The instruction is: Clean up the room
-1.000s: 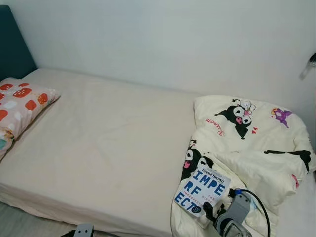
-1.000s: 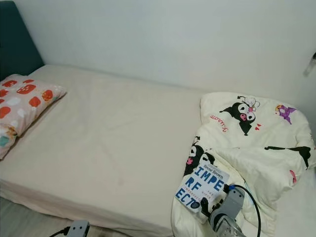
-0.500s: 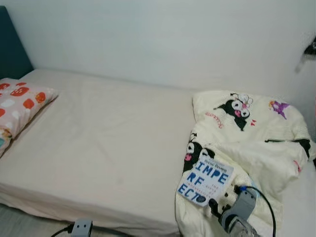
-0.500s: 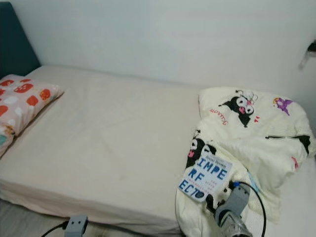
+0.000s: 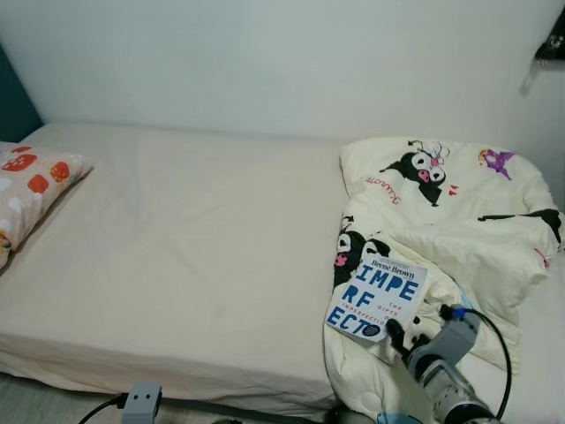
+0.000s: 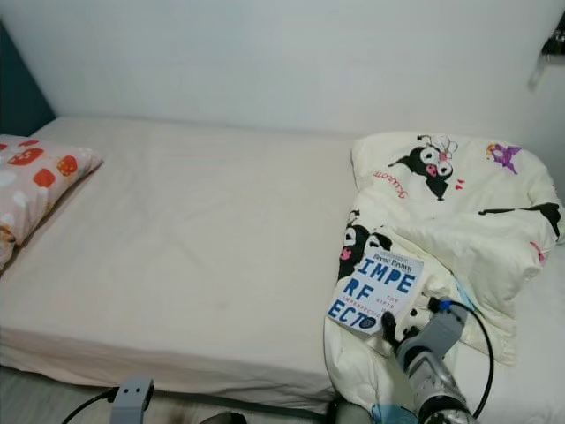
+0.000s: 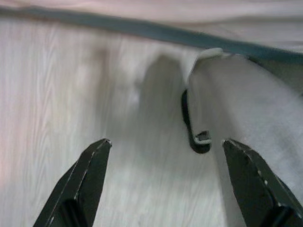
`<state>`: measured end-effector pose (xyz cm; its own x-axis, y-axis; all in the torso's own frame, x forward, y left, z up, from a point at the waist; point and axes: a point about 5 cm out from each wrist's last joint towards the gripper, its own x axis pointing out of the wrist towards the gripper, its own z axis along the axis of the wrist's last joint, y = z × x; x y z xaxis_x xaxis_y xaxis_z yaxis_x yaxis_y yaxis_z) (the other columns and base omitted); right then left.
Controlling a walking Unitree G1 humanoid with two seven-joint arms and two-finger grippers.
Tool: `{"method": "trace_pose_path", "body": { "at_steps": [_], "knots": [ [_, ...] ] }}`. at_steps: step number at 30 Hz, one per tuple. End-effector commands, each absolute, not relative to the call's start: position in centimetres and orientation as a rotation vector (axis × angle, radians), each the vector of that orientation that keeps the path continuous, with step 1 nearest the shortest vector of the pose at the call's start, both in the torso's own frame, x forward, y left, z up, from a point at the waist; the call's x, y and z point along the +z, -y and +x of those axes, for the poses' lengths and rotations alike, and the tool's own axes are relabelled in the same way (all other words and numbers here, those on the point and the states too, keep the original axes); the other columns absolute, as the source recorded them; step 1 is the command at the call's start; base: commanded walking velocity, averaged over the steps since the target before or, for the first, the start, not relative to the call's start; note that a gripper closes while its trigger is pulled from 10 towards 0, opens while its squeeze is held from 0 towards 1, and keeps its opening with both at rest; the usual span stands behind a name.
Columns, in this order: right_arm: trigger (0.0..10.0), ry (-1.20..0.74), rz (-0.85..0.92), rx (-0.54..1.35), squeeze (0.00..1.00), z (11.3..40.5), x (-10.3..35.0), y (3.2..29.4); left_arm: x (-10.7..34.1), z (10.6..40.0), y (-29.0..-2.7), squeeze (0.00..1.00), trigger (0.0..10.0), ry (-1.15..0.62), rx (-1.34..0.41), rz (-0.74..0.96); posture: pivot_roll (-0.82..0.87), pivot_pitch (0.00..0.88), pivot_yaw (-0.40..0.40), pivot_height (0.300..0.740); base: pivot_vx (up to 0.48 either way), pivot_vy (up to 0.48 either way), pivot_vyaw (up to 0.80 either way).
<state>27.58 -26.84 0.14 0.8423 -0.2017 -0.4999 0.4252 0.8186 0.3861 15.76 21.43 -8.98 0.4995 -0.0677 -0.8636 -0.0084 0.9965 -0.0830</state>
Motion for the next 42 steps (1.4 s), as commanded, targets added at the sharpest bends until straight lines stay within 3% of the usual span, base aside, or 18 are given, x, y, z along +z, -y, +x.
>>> {"method": "trace_pose_path", "body": {
  "at_steps": [1, 9, 24, 25, 42],
  "knots": [
    [10.0, -0.473, 0.523, -0.373, 0.0, 27.2, -0.3, 26.8, -9.9, 13.4, -21.3, 0.0, 10.0, -1.148, -0.054, -0.071, -0.04, 0.15, 0.022, 0.62, 0.0, 0.0, 0.0],
    [10.0, -0.443, 0.603, -0.34, 0.0, 27.2, -0.2, 26.8, -10.1, 12.7, -21.7, 0.0, 10.0, -1.155, -0.054, -0.048, 0.02, 0.207, 0.045, 0.62, 0.0, 0.0, 0.0],
    [10.0, -0.308, 0.686, -0.15, 0.0, 30.2, 2.9, 25.9, -10.4, 10.7, -22.9, 0.0, 10.0, -1.182, 0.01, -0.047, 0.06, 0.279, 0.068, 0.62, 0.0, 0.0, 0.0],
    [0.1, -0.307, 0.689, -0.161, 0.0, 30.3, 2.9, 25.9, -10.4, 10.7, -22.9, 0.0, 10.0, -1.179, 0.009, -0.05, 0.06, 0.283, 0.067, 0.62, 0.0, 0.0, 0.0],
    [0.0, -0.241, 0.788, -0.162, 0.0, 30.2, 3.0, 26.1, -10.4, 10.7, -22.8, 0.0, 10.0, -1.172, -0.001, -0.048, 0.07, 0.283, 0.074, 0.62, 0.0, 0.0, 0.0]
  ]
}}
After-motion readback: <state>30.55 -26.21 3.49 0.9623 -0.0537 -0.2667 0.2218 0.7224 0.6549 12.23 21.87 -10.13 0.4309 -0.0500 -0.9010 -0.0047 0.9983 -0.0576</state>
